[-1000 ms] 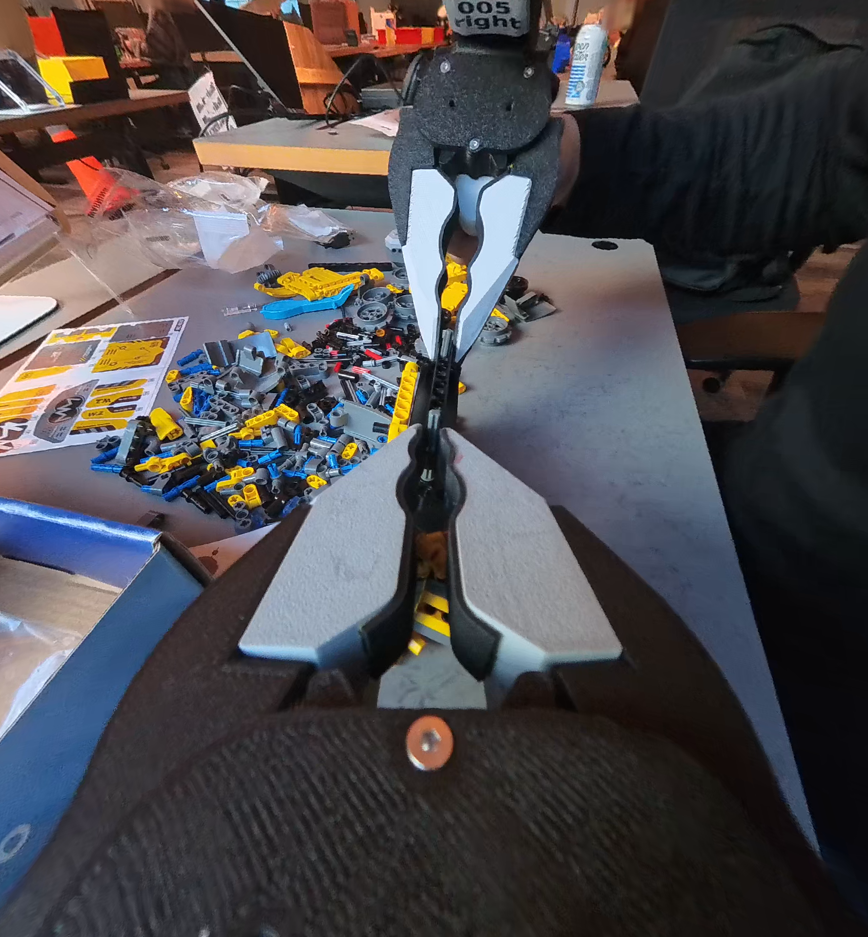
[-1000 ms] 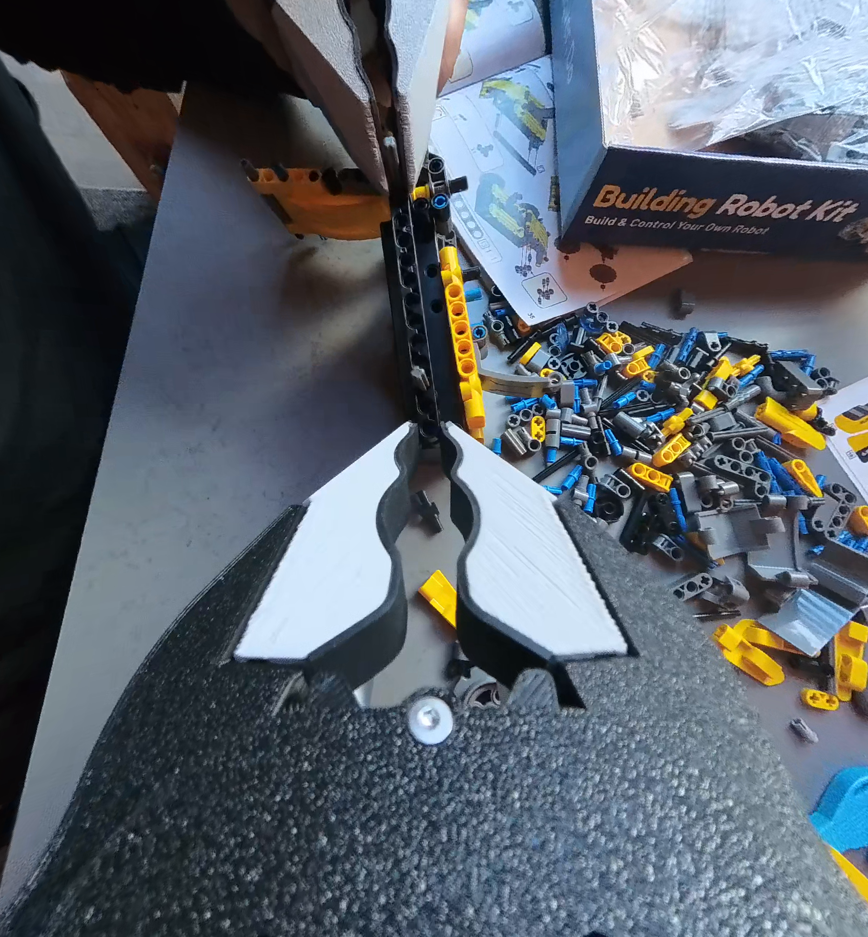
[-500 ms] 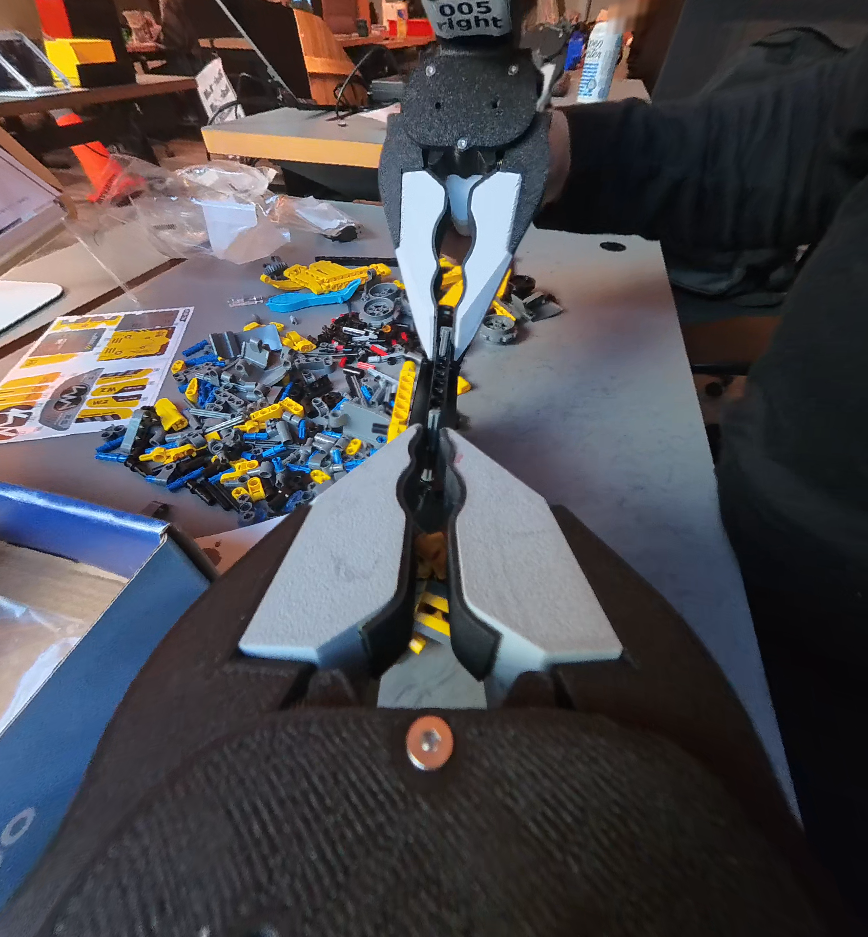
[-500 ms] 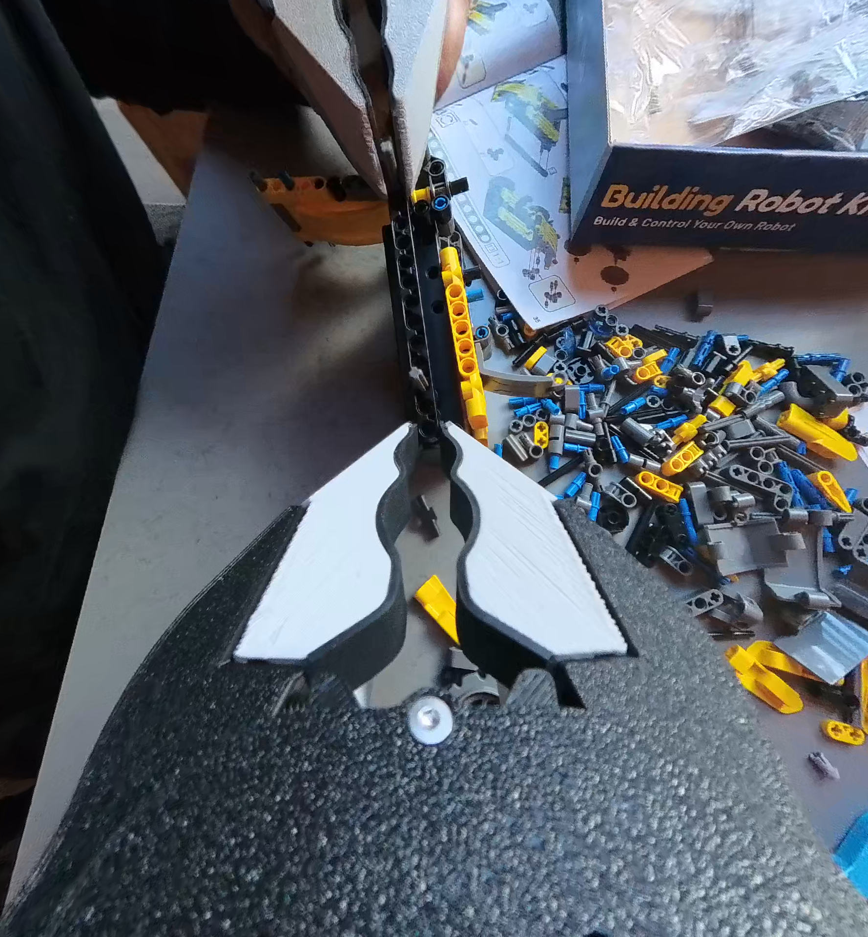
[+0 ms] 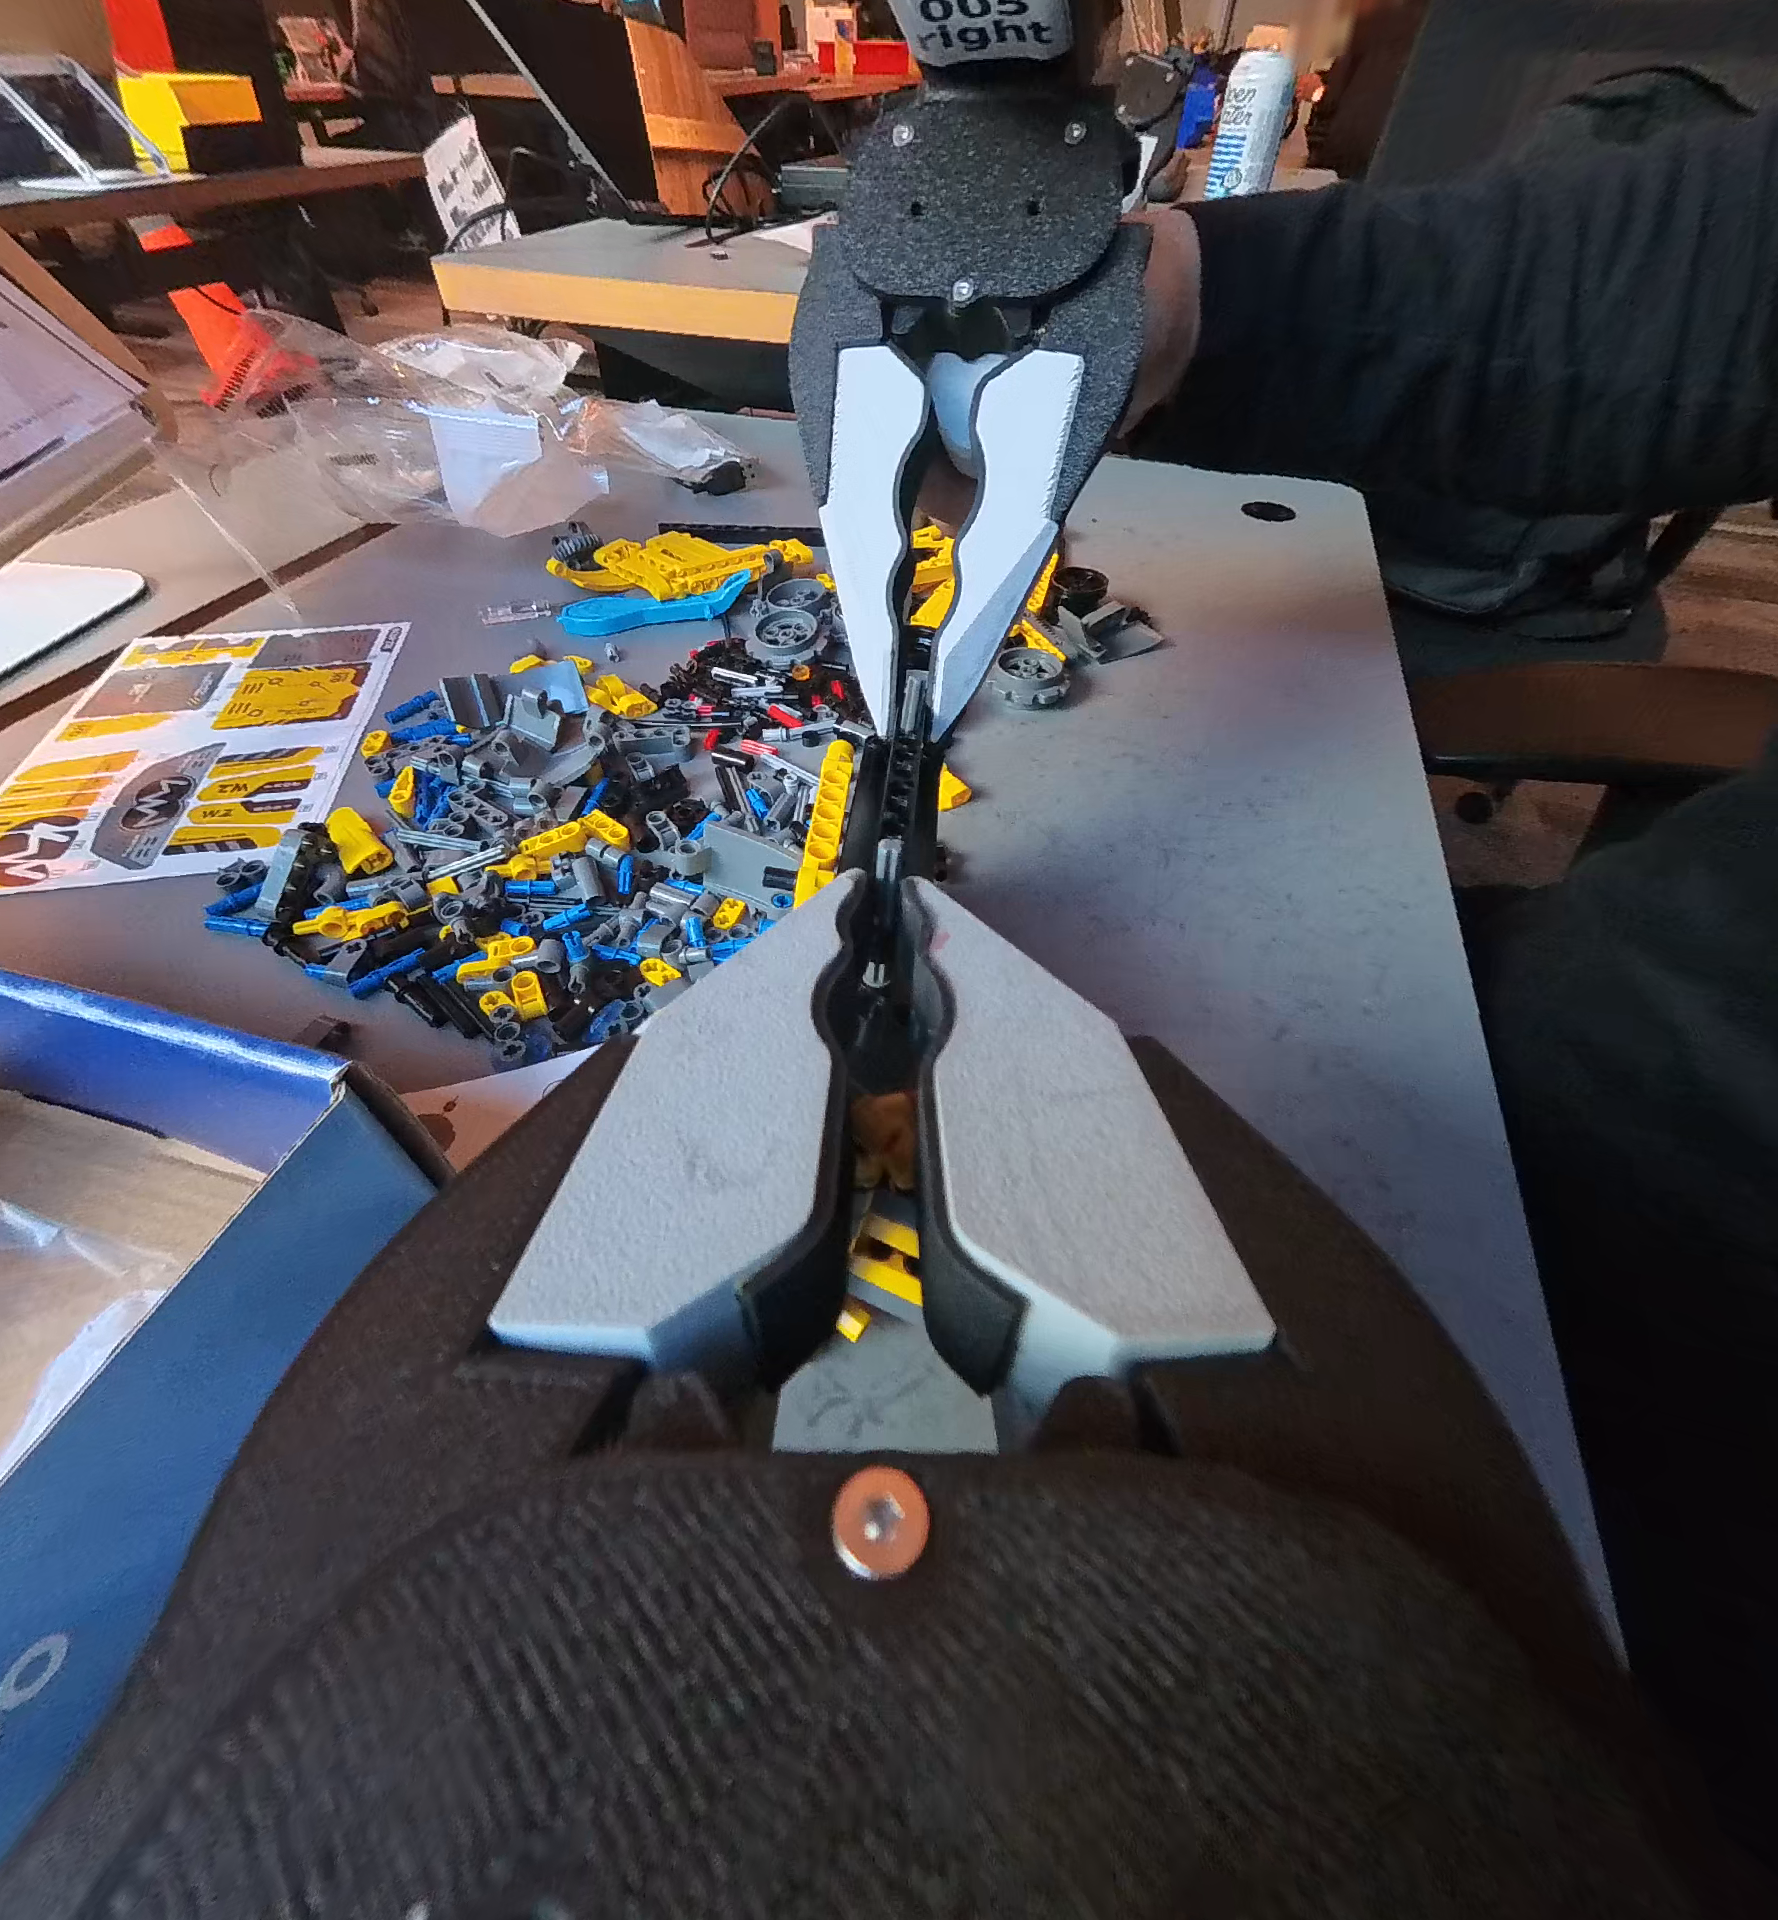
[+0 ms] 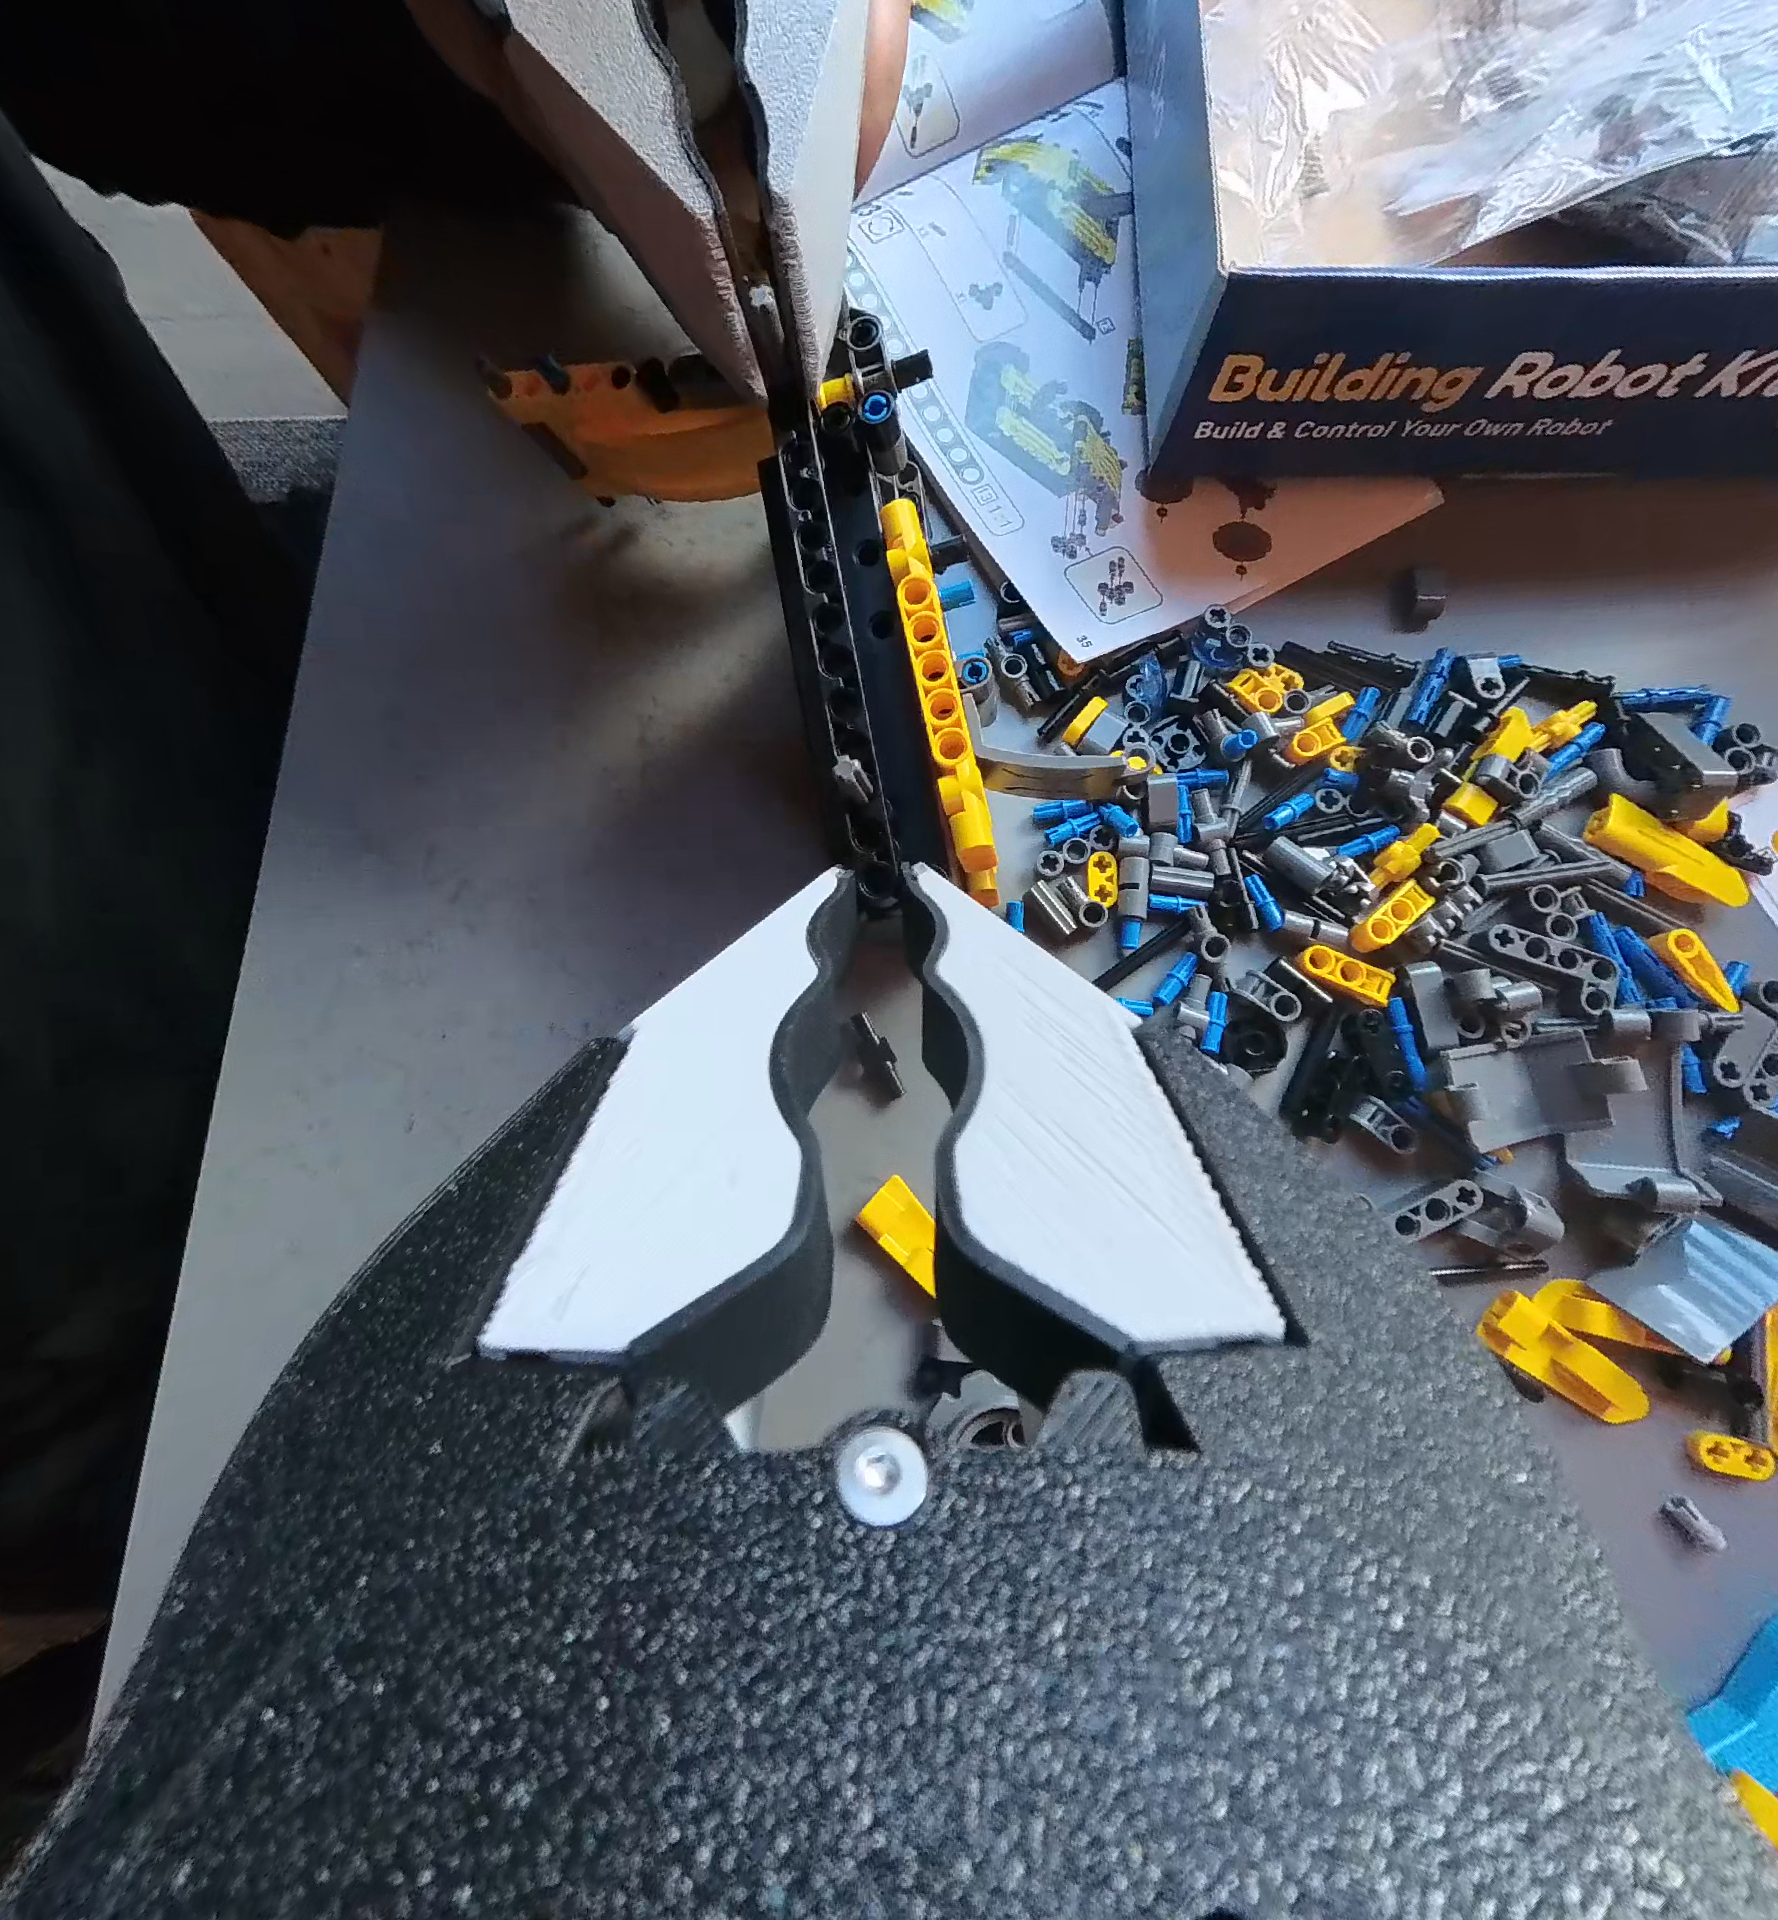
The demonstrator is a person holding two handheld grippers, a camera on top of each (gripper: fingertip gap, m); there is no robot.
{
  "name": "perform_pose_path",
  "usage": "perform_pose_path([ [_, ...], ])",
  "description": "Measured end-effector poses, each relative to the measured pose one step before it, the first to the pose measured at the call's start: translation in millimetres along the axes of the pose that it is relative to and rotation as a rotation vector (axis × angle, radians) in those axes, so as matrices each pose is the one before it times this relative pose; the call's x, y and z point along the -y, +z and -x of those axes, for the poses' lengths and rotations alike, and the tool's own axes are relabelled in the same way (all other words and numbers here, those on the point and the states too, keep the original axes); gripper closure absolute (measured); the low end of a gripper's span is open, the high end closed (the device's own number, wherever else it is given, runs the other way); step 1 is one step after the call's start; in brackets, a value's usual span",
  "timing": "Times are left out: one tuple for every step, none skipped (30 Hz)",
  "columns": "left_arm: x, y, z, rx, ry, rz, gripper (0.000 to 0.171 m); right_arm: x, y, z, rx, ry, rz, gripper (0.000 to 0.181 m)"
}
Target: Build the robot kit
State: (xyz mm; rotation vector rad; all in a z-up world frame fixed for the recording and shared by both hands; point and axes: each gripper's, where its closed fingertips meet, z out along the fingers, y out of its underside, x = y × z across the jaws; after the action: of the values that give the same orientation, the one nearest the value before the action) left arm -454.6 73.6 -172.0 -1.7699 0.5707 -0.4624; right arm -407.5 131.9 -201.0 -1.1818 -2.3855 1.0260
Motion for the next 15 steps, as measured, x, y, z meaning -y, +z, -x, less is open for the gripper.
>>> perform_pose_path([
  [-0.01, 0.01, -0.13, -0.0006, 0.0009, -0.00161, 0.171, -0.05, -0.14, 0.09, -0.0001, -0.0003, -0.0035, 0.174],
  [0.04, 0.01, -0.12, -0.0001, 0.0013, -0.00118, 0.171, -0.03, -0.03, 0.05, -0.0002, -0.0008, -0.0041, 0.174],
  [0.0, 0.04, -0.01, -0.0013, -0.0006, -0.00076, 0.171, -0.04, -0.01, 0.01, 0.0007, -0.0001, -0.0036, 0.174],
  [0.03, -0.06, -0.11, -0.0024, -0.003, -0.0003, 0.171, 0.04, -0.01, 0.05, 0.0013, -0.0003, -0.0025, 0.174],
  [0.01, 0.01, 0.01, -0.0016, -0.0029, -0.00086, 0.171, -0.04, -0.05, -0.09, 0.0016, -0.0009, -0.0018, 0.174],
  [0.05, 0.01, 0.14, -0.0004, -0.0015, -0.00115, 0.171, 0.04, -0.09, 0.08, 0.0022, -0.0008, -0.0016, 0.174],
  [0.01, -0.09, -0.03, -0.0003, -0.0013, -0.00109, 0.171, -0.01, -0.04, -0.02, 0.003, -0.0006, -0.0019, 0.174],
  [0.05, 0.0, 0.0, -0.0002, -0.002, -0.00126, 0.171, -0.02, 0.06, 0.07, 0.0036, -0.0004, -0.0023, 0.174],
  [0.07, 0.06, -0.04, 0.0005, -0.0027, -0.0013, 0.171, -0.03, -0.11, 0.0, 0.0038, 0.0003, -0.0023, 0.174],
  [0.09, 0.04, -0.17, 0.0019, -0.0035, -0.00158, 0.171, -0.01, -0.04, -0.1, 0.0044, 0.0006, -0.0031, 0.174],
  [0.03, 0.08, -0.16, 0.004, -0.0012, -0.00109, 0.171, 0.09, -0.02, -0.01, 0.0059, 0.0021, -0.004, 0.174],
  [-0.07, -0.04, -0.25, 0.0052, 0.0022, 0.0002, 0.171, 0.1, -0.07, 0.03, 0.0074, 0.0028, -0.0042, 0.174],
  [-0.16, 0.04, -0.48, 0.0048, 0.0045, 0.00192, 0.171, 0.1, 0.02, -0.02, 0.0078, 0.0015, -0.0047, 0.173],
  [-0.01, -0.06, -0.45, 0.0048, 0.0071, 0.00224, 0.171, 0.04, -0.04, 0.02, 0.0071, 0.0005, -0.0048, 0.173],
  [0.06, 0.05, 0.13, 0.0073, 0.0047, -0.00056, 0.171, 0.04, -0.12, -0.24, 0.0048, 0.0, -0.004, 0.173],
])
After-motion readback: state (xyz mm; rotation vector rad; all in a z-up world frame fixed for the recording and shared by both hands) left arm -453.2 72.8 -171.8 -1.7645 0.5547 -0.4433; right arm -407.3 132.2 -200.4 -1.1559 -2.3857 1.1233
